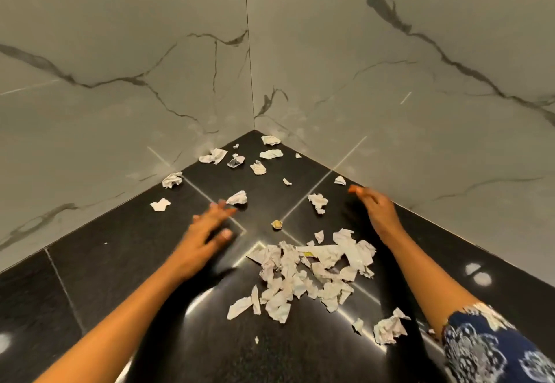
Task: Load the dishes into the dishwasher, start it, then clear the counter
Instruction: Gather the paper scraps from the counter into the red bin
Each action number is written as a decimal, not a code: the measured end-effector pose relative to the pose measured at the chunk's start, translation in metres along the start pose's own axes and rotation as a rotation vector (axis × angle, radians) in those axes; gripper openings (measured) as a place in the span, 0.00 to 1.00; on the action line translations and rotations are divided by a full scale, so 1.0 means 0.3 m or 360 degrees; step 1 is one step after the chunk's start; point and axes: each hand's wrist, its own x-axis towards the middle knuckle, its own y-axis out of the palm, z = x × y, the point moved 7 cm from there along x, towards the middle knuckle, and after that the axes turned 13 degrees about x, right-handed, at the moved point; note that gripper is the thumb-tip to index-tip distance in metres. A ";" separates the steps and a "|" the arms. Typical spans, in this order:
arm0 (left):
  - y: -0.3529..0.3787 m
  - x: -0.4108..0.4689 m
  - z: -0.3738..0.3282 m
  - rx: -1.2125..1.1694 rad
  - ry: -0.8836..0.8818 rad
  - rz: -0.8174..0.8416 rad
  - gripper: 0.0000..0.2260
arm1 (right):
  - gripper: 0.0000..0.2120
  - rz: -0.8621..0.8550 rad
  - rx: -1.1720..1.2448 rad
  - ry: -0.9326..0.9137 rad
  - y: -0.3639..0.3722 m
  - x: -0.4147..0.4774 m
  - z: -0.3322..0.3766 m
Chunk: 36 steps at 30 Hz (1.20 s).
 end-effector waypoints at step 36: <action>-0.036 0.413 0.307 0.0539 -0.0019 0.0269 0.41 | 0.19 0.1319 -0.0792 -0.0485 0.812 0.340 0.038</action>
